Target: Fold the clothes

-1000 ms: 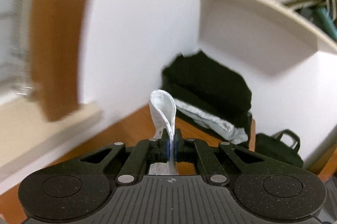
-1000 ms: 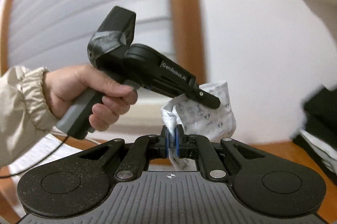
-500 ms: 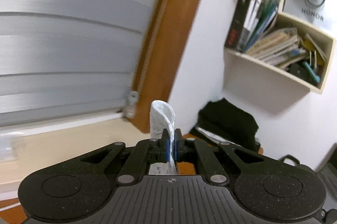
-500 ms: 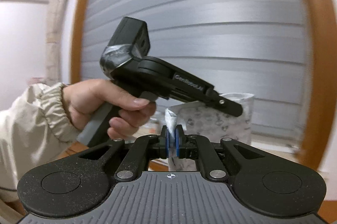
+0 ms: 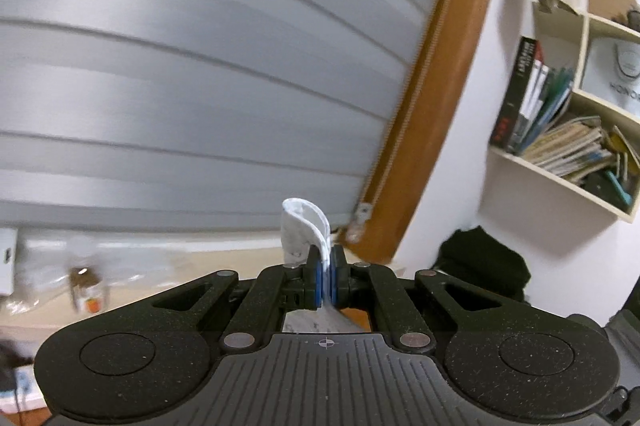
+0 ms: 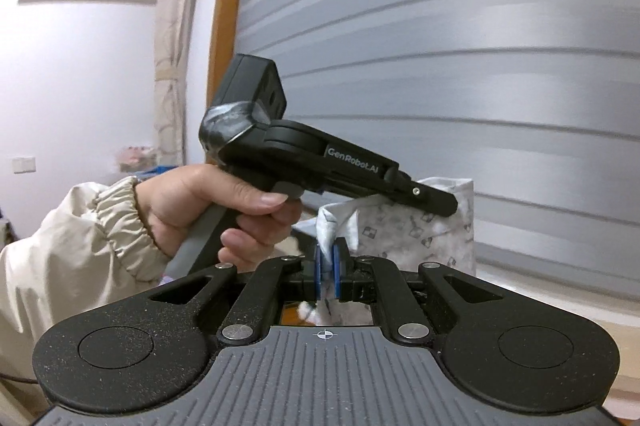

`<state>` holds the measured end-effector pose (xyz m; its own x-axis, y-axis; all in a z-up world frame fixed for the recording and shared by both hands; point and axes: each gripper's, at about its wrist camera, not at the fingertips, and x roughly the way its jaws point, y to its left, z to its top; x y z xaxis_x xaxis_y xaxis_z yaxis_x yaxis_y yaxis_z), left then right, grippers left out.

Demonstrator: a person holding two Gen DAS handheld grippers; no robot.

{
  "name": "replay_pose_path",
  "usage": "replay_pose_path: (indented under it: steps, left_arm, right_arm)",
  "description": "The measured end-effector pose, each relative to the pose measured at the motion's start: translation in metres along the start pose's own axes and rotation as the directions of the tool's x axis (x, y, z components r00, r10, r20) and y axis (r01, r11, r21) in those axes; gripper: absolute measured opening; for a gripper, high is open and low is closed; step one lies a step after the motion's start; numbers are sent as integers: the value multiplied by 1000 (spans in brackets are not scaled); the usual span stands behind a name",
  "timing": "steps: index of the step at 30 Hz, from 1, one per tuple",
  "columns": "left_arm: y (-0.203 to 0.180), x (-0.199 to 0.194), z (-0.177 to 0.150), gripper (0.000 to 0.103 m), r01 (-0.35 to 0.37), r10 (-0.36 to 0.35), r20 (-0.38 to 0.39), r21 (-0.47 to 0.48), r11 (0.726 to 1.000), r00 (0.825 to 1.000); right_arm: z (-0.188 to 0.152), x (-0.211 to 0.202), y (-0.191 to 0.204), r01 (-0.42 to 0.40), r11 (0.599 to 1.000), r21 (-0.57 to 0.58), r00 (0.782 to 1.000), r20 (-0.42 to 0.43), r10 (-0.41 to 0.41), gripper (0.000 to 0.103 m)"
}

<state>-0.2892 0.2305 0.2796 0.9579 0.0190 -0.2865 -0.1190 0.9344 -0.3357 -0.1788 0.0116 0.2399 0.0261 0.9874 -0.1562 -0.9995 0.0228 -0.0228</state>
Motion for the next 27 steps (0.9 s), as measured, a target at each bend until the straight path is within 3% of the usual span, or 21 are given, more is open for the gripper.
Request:
replay_pose_path:
  steps: [7,15,17,18,20,23,26,27]
  left_arm:
    - [67,-2,-36,4,-65,61,-48,-84,994,997]
    - [156,-15,-103,4,-181,159,-129,-187,965,979]
    - [177,-15,-121,4,-217,183,-169,-208,954,968]
    - [186,-15,-129,9,-231,189,-195,-224,947,962]
    - [202,-16,-145,21,-296,239,-246,-230,927,939]
    - [218,-22,-161,23,-367,299,-291,-220,904,909]
    - [213,-27,-165,45,-393,333,-283,-187,900,899]
    - [212,-29,-165,45,-401,345,-280,-176,899,896]
  right_arm:
    - [-26,59,14,-30,1000,-8,993,-114,29,7]
    - [-79,134,26,-83,996,37,968,-235,89,8]
    - [-87,158,36,-96,993,68,959,-262,111,15]
    - [-90,170,41,-105,991,87,953,-276,125,19]
    - [-100,179,46,-112,988,111,948,-285,139,41]
    - [-111,165,39,-85,990,111,950,-292,114,47]
    - [-115,131,17,-22,993,115,958,-282,54,55]
    - [-116,123,10,-2,994,112,959,-280,34,55]
